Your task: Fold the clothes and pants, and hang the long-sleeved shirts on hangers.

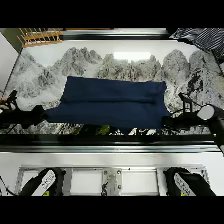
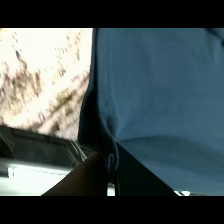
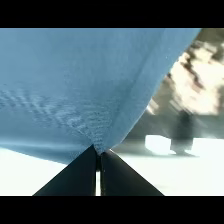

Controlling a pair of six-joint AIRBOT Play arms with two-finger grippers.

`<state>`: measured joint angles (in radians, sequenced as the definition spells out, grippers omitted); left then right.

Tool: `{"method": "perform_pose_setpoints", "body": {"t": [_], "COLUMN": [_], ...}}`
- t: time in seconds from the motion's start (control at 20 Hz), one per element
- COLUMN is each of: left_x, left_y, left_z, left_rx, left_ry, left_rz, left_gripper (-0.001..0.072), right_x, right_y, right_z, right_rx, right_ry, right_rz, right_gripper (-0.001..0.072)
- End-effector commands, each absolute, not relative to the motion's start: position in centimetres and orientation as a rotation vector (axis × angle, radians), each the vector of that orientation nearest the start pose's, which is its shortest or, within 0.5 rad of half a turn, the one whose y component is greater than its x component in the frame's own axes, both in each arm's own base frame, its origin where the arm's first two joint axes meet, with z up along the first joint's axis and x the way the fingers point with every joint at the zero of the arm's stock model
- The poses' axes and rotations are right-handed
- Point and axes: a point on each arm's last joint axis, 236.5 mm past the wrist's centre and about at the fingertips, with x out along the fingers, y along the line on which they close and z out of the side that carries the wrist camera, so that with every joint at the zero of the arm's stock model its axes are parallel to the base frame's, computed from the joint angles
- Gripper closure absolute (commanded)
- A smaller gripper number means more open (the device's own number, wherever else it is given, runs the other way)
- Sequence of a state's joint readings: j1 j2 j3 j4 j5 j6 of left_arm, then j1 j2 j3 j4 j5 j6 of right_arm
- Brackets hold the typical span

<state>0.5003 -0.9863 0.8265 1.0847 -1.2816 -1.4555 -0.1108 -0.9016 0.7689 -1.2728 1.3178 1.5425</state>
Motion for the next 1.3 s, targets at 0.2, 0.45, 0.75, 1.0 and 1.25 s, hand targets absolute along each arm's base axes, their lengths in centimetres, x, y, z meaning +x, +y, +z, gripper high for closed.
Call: {"method": "perform_pose_setpoints", "body": {"t": [0.2,0.45,0.75,1.0,1.25], "left_x": [22.4,29.4,40.5,45.2,46.6], "left_y": [0.5,-1.0,-1.5,-0.8,-1.1], "left_z": [4.2,4.6,3.4,0.0,-4.8], "left_rx": [-0.5,-0.419,-0.39,-0.409,-0.439], "left_ry": [1.299,1.25,1.248,1.294,1.373], "left_rz": [0.057,-0.03,-0.072,-0.063,-0.053], "left_gripper": [0.0697,0.0697,0.0697,0.0697,0.0642], "right_x": [19.1,24.2,35.3,43.0,48.2], "right_y": [1.7,1.0,-0.3,-1.1,0.1], "right_z": [3.4,3.6,5.4,3.9,2.0], "right_rx": [0.211,0.233,0.238,0.276,0.421], "right_ry": [1.54,1.459,1.238,1.068,0.943], "right_rz": [0.06,0.029,0.01,-0.01,0.012], "right_gripper": [0.0698,0.0697,0.0697,0.0697,0.0402]}}
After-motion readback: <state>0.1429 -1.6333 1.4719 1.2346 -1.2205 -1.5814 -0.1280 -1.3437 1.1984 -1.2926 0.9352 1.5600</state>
